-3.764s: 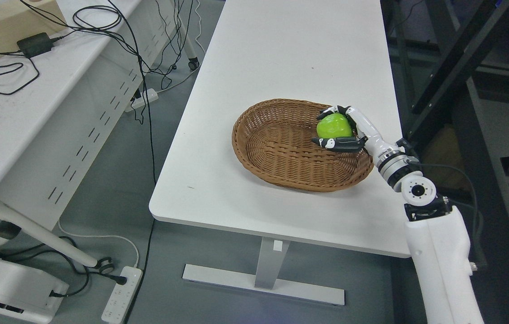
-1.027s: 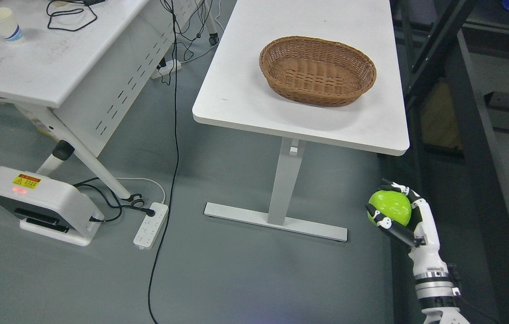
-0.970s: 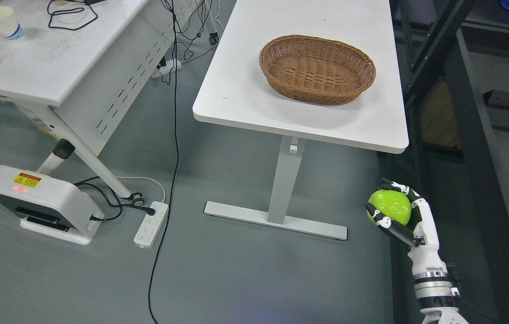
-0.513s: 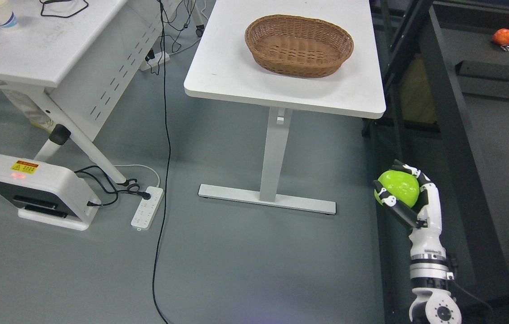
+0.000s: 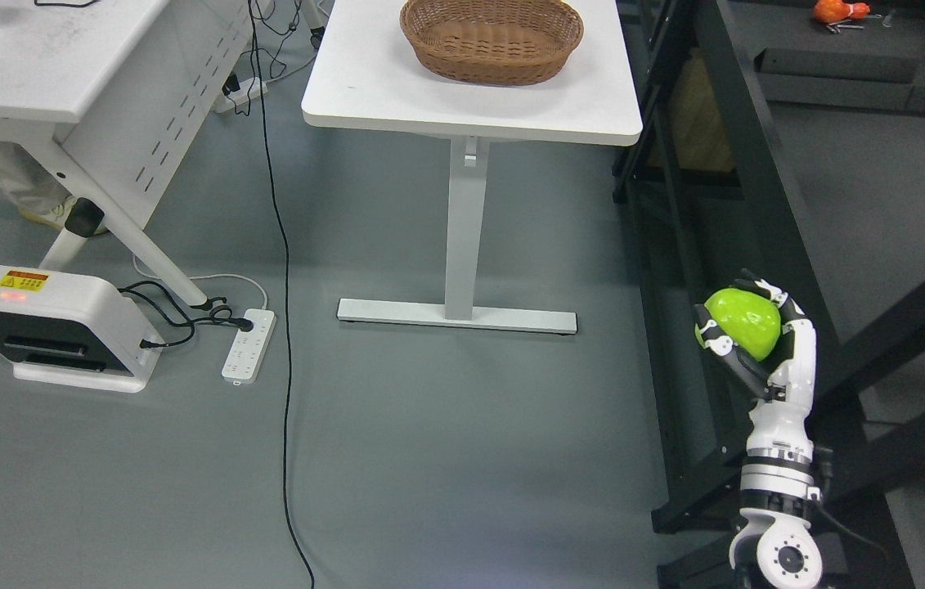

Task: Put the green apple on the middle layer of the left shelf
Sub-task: 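Hold the apple in the right hand while turning toward the black shelf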

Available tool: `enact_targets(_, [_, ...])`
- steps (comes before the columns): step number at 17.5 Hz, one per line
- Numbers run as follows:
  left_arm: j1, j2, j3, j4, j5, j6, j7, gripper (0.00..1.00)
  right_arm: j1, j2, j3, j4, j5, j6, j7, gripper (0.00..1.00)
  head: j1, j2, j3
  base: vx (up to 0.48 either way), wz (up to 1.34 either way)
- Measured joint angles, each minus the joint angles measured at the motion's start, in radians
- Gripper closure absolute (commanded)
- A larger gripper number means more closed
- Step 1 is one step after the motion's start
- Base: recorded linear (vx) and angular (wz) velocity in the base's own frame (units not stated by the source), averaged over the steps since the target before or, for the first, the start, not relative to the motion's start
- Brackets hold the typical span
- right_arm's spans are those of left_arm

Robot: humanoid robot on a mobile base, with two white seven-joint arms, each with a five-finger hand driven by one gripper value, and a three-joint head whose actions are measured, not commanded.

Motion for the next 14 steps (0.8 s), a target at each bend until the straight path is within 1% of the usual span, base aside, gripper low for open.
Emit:
enact_targets(4, [0.000, 0.000, 0.000, 0.000, 0.000, 0.000, 0.000, 0.00, -0.002, 0.003, 0.010, -0.001, 0.003, -0.010, -0.003, 1.00, 0.0000, 0.000, 0.000, -0.235, -0.21])
enact_targets(8, [0.000, 0.000, 0.000, 0.000, 0.000, 0.000, 0.000, 0.00, -0.003, 0.006, 0.020, -0.003, 0.004, -0.019, -0.003, 1.00, 0.0000, 0.000, 0.000, -0.214, -0.43])
enact_targets(14, [0.000, 0.000, 0.000, 0.000, 0.000, 0.000, 0.000, 0.00, -0.001, 0.008, 0.028, -0.003, 0.005, -0.020, -0.004, 1.00, 0.0000, 0.000, 0.000, -0.142, -0.73])
